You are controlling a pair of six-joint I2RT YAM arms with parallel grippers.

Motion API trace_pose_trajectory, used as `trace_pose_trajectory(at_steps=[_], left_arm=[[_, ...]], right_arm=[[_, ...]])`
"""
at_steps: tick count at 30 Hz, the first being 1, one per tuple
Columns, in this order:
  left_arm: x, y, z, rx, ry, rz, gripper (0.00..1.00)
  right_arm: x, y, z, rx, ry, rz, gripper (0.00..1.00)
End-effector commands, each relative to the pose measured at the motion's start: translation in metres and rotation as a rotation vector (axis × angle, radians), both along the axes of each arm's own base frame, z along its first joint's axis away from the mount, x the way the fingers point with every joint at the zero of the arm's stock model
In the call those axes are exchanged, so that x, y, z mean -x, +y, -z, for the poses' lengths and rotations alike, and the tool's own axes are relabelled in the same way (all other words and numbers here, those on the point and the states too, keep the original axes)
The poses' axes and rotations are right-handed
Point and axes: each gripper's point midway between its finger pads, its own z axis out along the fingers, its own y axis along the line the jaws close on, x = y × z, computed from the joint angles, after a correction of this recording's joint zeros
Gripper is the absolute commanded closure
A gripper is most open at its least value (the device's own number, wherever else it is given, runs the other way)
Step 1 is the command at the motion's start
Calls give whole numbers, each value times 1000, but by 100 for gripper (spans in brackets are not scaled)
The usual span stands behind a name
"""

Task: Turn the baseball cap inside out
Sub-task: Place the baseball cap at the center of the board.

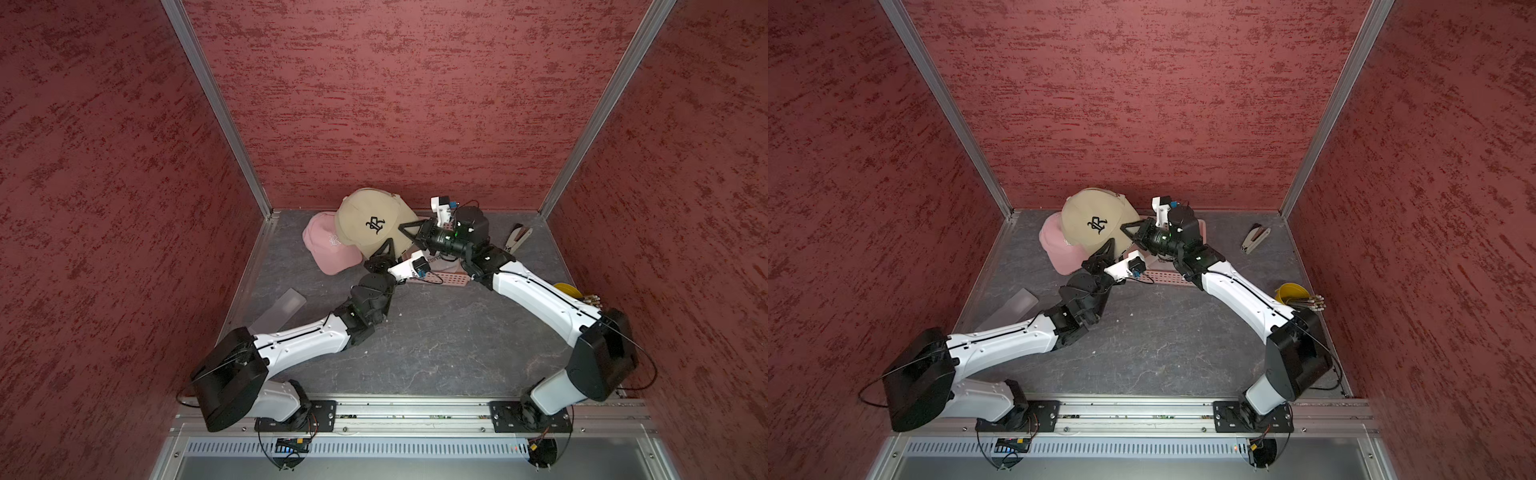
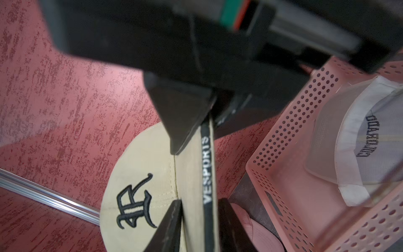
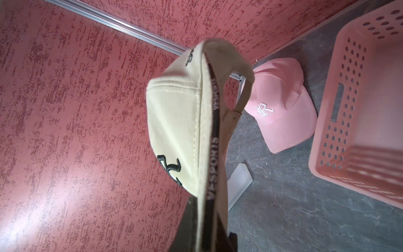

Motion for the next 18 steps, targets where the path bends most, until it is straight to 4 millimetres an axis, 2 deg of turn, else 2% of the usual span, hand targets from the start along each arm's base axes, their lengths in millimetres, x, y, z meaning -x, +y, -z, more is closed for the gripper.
trace_pose_trajectory(at_steps=[1, 4, 6, 8, 11, 13, 15, 18], left_arm=[[9, -14, -20, 82, 45, 61, 36], [17, -17, -3, 107, 200, 94, 24], [27, -17, -1, 185, 296, 143, 19], [38, -14, -8, 303, 397, 215, 16], [49, 3, -45, 552, 487, 294, 10], [48, 30, -81, 754, 505, 291, 6], [42, 64, -112, 936, 536, 246, 5], [24, 108, -128, 1060, 571, 104, 5]], right_arm=[[-5, -2, 10, 24, -20, -17, 97], [-16, -14, 10, 29, -27, 5, 99], [-21, -20, 9, 39, -39, 5, 100], [-24, -25, 9, 58, -49, 5, 100], [-23, -22, 10, 87, -60, -27, 100], [-21, -20, 13, 91, -58, -56, 100], [-16, -16, 16, 92, -52, -92, 100], [-7, -11, 20, 70, -40, -143, 100]])
